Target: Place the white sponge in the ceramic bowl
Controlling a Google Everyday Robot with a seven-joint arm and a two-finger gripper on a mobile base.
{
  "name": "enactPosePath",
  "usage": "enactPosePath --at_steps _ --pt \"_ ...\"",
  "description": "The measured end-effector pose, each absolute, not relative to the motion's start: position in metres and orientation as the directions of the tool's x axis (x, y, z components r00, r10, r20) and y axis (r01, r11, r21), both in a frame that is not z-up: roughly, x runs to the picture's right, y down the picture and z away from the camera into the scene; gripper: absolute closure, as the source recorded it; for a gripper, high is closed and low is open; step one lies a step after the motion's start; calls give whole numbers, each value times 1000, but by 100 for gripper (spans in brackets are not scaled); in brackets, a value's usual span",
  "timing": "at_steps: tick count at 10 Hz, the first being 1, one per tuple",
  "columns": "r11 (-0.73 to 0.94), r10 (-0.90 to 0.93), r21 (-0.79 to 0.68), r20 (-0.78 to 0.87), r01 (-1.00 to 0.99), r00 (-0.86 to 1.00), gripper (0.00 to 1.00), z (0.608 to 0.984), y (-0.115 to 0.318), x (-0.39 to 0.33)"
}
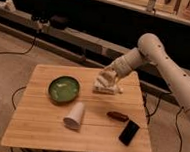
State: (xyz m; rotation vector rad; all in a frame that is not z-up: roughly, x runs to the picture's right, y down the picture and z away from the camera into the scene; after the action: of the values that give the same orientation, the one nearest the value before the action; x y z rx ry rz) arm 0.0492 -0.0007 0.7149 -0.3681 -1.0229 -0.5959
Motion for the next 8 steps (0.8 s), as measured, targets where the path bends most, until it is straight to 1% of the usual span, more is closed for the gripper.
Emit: enactPosePath --at_steps 1,2,5,8 --pt "779 -287 25 902 626 321 100 712 -1 28" --pt "773 -289 57 918 632 271 100 718 0 10" --pt "750 -296 82 929 656 222 100 752 1 -22" --pt "700 -318 79 925 710 210 100 793 12 -49"
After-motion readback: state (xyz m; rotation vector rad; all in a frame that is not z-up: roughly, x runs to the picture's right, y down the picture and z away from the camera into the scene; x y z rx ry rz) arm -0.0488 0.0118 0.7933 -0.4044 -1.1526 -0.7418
